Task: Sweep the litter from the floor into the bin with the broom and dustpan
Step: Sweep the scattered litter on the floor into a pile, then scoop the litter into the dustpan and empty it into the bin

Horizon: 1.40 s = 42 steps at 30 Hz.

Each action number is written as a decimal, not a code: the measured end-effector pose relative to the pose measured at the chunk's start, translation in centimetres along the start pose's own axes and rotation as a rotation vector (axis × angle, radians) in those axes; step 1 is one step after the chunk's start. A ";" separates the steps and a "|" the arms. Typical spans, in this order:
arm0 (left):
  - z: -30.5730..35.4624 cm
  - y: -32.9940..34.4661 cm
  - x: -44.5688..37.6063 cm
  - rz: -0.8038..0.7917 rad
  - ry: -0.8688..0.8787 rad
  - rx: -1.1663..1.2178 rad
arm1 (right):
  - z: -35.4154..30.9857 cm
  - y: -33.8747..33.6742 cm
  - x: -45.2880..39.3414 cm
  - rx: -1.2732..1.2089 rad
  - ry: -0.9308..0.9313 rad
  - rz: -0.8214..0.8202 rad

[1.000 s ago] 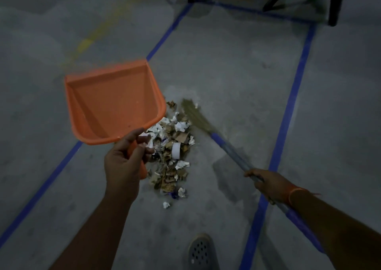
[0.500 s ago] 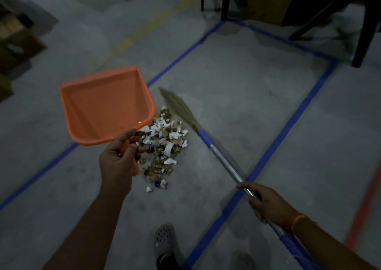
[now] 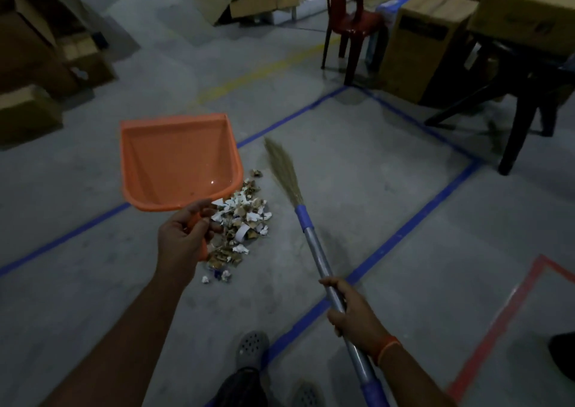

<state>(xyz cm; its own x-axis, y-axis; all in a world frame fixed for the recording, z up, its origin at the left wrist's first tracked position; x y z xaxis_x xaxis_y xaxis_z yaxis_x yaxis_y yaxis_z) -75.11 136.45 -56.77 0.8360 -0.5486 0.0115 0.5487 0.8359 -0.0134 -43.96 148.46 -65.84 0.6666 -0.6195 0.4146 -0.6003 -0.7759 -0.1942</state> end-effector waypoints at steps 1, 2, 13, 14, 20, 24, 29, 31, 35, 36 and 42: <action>0.2 -0.2 0.2 0.011 0.004 -0.007 | 0.1 -0.3 0.1 0.013 0.009 -0.006; 0.3 -0.3 0.2 0.021 0.005 -0.014 | 0.3 -0.7 0.0 0.022 0.019 -0.010; -2.8 0.8 -2.5 0.161 -0.079 -0.008 | 0.1 -7.0 -11.3 0.191 -0.028 -0.143; -3.5 1.0 -3.3 0.178 -0.089 -0.023 | 0.1 -7.4 -12.7 0.222 -0.042 -0.176; -8.1 2.7 -7.2 0.221 -0.186 -0.091 | 1.0 -11.8 -20.9 0.358 -0.072 -0.234; -9.1 4.4 -7.9 0.242 -0.241 -0.091 | -0.8 -15.4 -24.2 0.494 -0.047 -0.272; -8.7 6.9 -7.8 0.281 -0.313 -0.105 | -4.1 -18.6 -28.6 0.604 -0.094 -0.284; -8.2 8.7 -7.8 0.319 -0.304 -0.099 | -5.2 -19.5 -30.7 0.546 -0.062 -0.310; -7.2 12.8 -7.8 0.391 -0.271 -0.139 | -6.4 -22.5 -35.2 0.458 -0.021 -0.388; -6.8 13.9 -7.7 0.418 -0.260 -0.144 | -6.9 -23.3 -36.2 0.444 -0.023 -0.420; -4.3 22.2 -5.1 0.610 -0.227 -0.098 | -10.4 -28.3 -40.9 0.410 -0.030 -0.650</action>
<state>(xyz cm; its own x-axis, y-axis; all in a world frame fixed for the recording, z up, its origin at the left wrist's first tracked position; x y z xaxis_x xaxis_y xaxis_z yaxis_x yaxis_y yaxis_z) -67.16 157.73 -61.37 0.9818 0.0490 0.1834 -0.0165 0.9845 -0.1746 -58.80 196.95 -68.09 0.8445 -0.0226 0.5350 0.1239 -0.9637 -0.2363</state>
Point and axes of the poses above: each hand's wrist, its own x-axis away from the middle knuckle, its own y-axis out of the palm, z = x × y, the point moved 1 cm from there along -x, towards the middle knuckle, and after that the axes turned 1 degree about z, right-handed, at the moved point
